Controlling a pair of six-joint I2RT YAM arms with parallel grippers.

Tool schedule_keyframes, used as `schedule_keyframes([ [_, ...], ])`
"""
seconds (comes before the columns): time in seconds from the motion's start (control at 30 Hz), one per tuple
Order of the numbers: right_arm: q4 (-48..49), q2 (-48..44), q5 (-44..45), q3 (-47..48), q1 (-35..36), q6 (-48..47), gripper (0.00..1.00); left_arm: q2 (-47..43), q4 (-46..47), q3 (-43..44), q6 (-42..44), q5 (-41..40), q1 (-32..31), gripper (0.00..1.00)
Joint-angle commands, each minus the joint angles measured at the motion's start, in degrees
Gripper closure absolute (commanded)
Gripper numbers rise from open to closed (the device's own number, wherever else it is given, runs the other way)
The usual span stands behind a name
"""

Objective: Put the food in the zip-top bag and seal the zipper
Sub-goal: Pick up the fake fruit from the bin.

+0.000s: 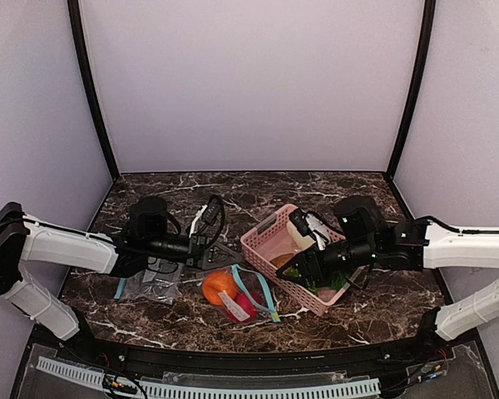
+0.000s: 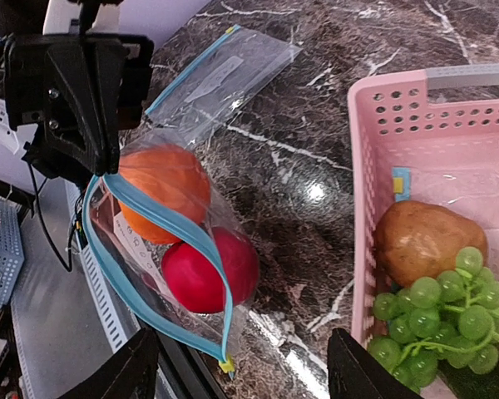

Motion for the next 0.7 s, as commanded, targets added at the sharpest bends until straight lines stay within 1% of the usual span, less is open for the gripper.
schedule_keyframes([
  [0.0,8.42,5.6,-3.63,-0.98,3.05,-0.15,0.33,-2.11,-0.93,1.39,1.3,0.17,-0.42,0.99],
  [0.13,11.6,10.59,-3.7,0.44,4.16,-0.44,0.36,-2.15,-1.3,1.34,1.32,0.14,-0.53,0.99],
  [0.3,12.43,16.1,-4.16,3.18,4.44,-1.73,0.44,-2.43,-2.09,1.47,1.68,0.1,-0.6,0.99],
  [0.37,14.26,17.73,-5.22,4.0,4.49,-1.86,0.53,-2.58,-2.39,1.52,1.87,-0.01,-0.62,0.99],
  [0.47,14.78,18.34,-6.38,4.75,4.91,-1.62,0.74,-2.88,-3.17,1.57,2.36,-0.49,-0.62,0.99],
  [0.6,13.97,16.11,-5.55,4.45,5.47,-0.32,0.99,-3.91,-6.9,2.15,4.91,-2.75,-0.62,0.99],
  [0.67,12.92,14.51,-4.3,4.43,5.74,0.77,1.0,-4.67,-12.43,3.12,6.93,-5.33,-0.59,0.98],
])
